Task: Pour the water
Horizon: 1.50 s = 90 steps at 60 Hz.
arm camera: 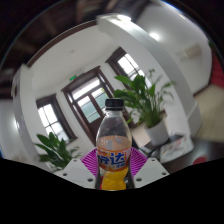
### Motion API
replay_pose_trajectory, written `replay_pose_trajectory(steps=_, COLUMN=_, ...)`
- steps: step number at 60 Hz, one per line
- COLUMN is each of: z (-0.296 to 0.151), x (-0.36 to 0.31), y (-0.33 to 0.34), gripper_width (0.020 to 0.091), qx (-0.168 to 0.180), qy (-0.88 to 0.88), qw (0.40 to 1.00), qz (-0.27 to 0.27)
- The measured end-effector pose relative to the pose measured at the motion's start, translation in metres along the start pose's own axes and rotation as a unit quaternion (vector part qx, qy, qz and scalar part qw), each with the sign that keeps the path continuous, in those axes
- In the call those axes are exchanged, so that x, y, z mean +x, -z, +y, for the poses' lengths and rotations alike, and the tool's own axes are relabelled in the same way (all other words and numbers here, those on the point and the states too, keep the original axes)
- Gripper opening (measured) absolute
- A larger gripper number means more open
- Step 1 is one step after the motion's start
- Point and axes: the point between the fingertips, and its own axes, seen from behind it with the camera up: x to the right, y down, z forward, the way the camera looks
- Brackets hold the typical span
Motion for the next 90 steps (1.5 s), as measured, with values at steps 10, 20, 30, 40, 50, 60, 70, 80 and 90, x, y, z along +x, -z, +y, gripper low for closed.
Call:
replay_pose_trajectory(steps=10, z=-0.053, x=0.074, y=0.0, gripper_width=0.0373, qx=0.022, qy=0.205, qw=0.973, qz=0.101)
replay_pose_trajectory(steps=20, z=-0.079, x=0.155, y=0.009, gripper_width=0.0384, qx=0.016, qy=0.269, qw=0.944, qz=0.192)
replay_pose_trajectory(steps=30, z=-0.064, x=0.238, y=0.014, gripper_width=0.0383, qx=-0.013, qy=0.274, qw=0.932, qz=0.238)
replay_pose_trajectory(steps=40, z=-0.033, x=0.299, y=0.016, gripper_width=0.0383, qx=-0.042, qy=0.294, qw=0.917, qz=0.265)
replay_pose_trajectory(steps=50, z=-0.003, x=0.324, y=0.006, gripper_width=0.0383, qx=-0.047, qy=0.287, qw=0.924, qz=0.248)
replay_pose_trajectory(steps=60, z=0.006, x=0.33, y=0.007, gripper_width=0.0391, qx=-0.026, qy=0.26, qw=0.935, qz=0.239)
replay_pose_trajectory(steps=70, z=0.005, x=0.33, y=0.008, gripper_width=0.045, qx=-0.014, qy=0.255, qw=0.939, qz=0.231)
replay_pose_trajectory(steps=80, z=0.007, x=0.325, y=0.012, gripper_width=0.0642, qx=-0.029, qy=0.265, qw=0.936, qz=0.229)
replay_pose_trajectory(steps=90, z=0.019, x=0.315, y=0.034, gripper_width=0.08, qx=-0.053, qy=0.254, qw=0.94, qz=0.22)
